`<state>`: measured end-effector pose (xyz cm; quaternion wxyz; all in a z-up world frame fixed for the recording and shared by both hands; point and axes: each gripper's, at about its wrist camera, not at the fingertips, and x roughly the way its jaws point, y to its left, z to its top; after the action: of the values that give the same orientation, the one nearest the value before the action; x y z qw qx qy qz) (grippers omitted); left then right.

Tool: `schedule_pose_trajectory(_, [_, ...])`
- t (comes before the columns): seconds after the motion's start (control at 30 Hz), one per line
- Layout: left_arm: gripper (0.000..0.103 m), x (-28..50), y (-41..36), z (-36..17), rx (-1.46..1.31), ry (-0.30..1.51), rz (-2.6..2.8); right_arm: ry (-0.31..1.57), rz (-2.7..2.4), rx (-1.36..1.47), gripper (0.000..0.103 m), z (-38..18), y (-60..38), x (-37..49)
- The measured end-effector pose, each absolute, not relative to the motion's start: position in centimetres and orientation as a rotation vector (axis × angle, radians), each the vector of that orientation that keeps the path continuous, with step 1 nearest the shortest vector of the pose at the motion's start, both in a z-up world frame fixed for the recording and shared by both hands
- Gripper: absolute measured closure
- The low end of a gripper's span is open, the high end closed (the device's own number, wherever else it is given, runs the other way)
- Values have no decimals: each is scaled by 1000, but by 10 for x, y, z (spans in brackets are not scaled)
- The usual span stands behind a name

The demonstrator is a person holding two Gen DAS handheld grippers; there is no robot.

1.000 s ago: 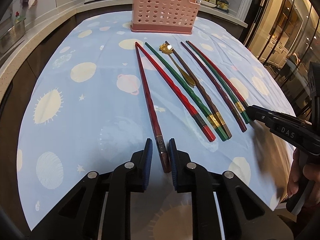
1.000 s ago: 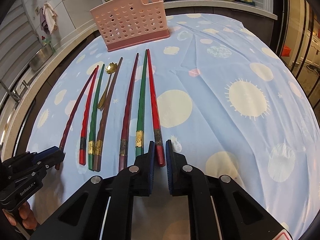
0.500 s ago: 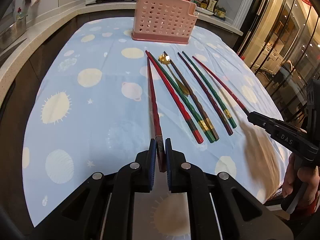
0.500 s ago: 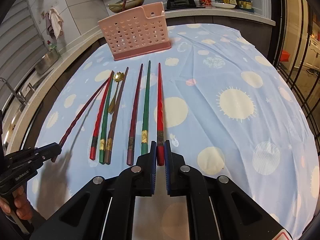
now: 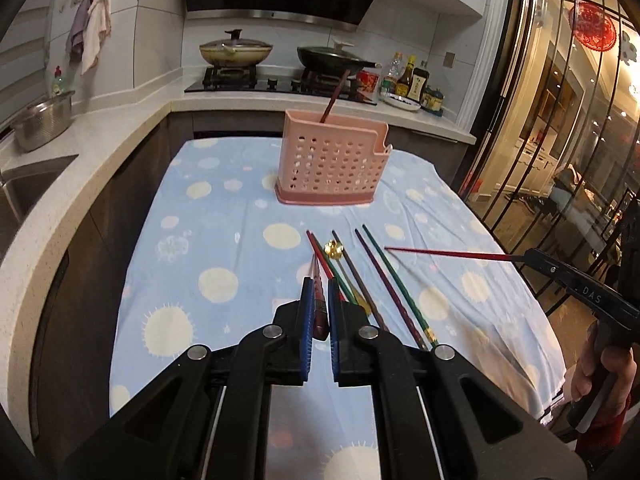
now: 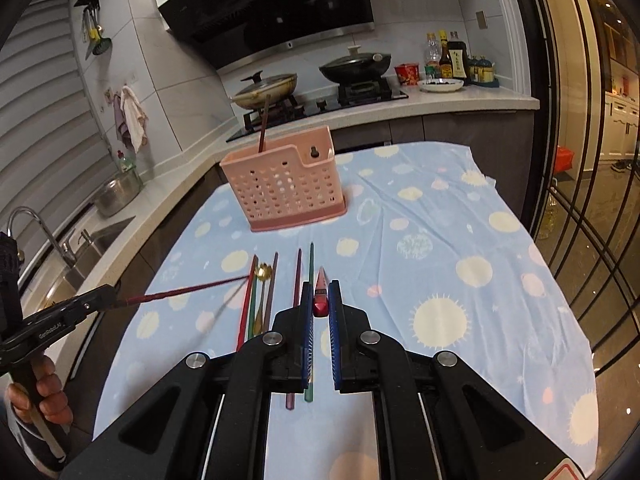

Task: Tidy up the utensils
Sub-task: 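Grasp a second dark red chopstick with the left tool while the right tool grasps a red chopstick, then lift both held chopsticks and carry them above the pink holder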

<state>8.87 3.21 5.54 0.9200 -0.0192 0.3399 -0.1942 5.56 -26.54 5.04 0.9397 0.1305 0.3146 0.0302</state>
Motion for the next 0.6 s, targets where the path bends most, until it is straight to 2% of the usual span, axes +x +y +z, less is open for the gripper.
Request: schedule_pose_trajectory(0.6, [97,155,6,123,19,534,-396,505,72,249,96,113,-281,115])
